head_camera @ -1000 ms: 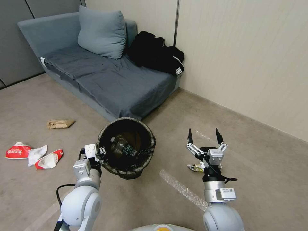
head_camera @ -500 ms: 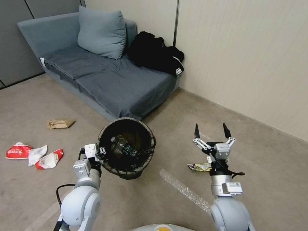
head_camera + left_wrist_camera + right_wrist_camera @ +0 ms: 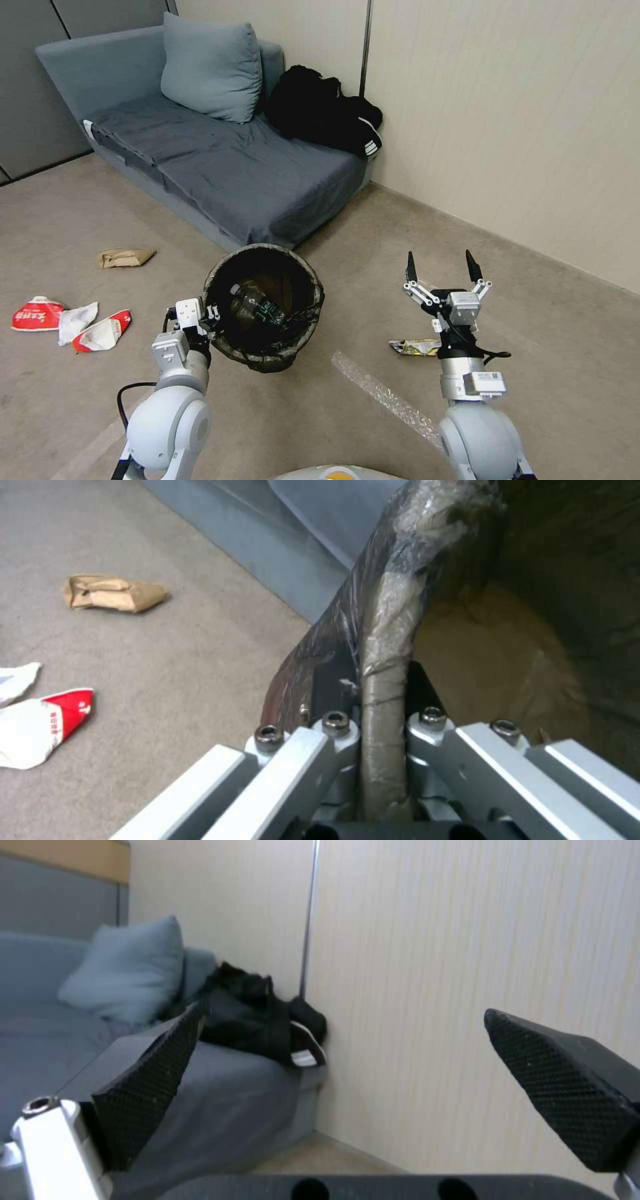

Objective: Pick up the trash bin, then pick up the garbage from the floor and place it into the trash bin.

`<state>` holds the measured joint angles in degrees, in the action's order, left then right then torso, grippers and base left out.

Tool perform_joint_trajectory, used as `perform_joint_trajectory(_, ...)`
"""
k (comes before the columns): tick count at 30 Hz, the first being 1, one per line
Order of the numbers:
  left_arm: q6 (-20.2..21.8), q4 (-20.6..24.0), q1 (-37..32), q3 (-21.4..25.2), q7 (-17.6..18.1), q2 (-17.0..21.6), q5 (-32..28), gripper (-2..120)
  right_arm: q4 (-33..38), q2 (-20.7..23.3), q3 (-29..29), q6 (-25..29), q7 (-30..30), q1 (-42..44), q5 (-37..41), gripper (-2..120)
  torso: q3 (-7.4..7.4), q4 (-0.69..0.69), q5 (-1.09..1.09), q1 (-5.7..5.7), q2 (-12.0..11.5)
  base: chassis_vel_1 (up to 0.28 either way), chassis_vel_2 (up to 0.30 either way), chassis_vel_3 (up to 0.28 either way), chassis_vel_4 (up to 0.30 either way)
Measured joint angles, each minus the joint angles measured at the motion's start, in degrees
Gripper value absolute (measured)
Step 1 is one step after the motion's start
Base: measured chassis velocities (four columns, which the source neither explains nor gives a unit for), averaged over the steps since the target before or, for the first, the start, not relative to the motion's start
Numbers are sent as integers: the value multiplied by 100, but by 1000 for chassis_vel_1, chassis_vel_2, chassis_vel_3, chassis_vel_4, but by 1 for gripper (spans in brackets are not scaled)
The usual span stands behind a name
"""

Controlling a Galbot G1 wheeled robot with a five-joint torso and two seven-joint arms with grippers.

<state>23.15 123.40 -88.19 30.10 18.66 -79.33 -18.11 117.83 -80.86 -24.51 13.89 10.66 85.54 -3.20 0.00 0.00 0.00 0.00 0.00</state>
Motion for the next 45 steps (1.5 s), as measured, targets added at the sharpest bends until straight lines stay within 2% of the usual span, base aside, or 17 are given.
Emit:
perform_joint_trajectory(1,0,0,0,0,0,0,0,0,0,0,0,0,0,0,0,100,0,0,0,0,0,0,0,0,0)
perform_joint_trajectory(3,0,10,-15,-10,0,1,14,0,-22,180,-79,-591,33,-166,47,100,0,-1,0,0,0,0,0,0,0)
perform_joint_trajectory(5,-2,14,-23,-15,0,1,23,0,-46,245,-86,-787,63,-223,109,100,0,0,0,0,0,0,0,0,0)
perform_joint_trajectory(8,-29,16,-64,-31,-1,-21,68,0,-196,546,-26,-1653,197,-480,586,100,0,0,1,0,0,0,0,0,0)
perform_joint_trajectory(9,-29,16,-64,-31,-1,-21,68,0,-196,546,-26,-1653,197,-480,586,100,0,0,1,0,0,0,0,0,0)
perform_joint_trajectory(13,-51,17,-86,-56,-9,-55,113,0,-452,804,114,-2345,230,-673,1032,100,0,0,1,0,0,0,0,0,0)
perform_joint_trajectory(24,-68,2,-94,-64,-10,-59,137,0,-748,842,275,-2915,245,-771,1401,100,0,-1,0,-1,0,0,0,0,0)
perform_joint_trajectory(30,-77,-17,-96,-70,-8,-66,139,0,-1002,964,339,-3216,16,-849,1747,100,0,0,0,-1,0,0,0,0,0)
perform_joint_trajectory(45,-120,-83,-143,-183,-8,-128,227,0,-1558,968,536,-3309,-314,-943,1821,100,0,0,0,0,0,0,0,0,0)
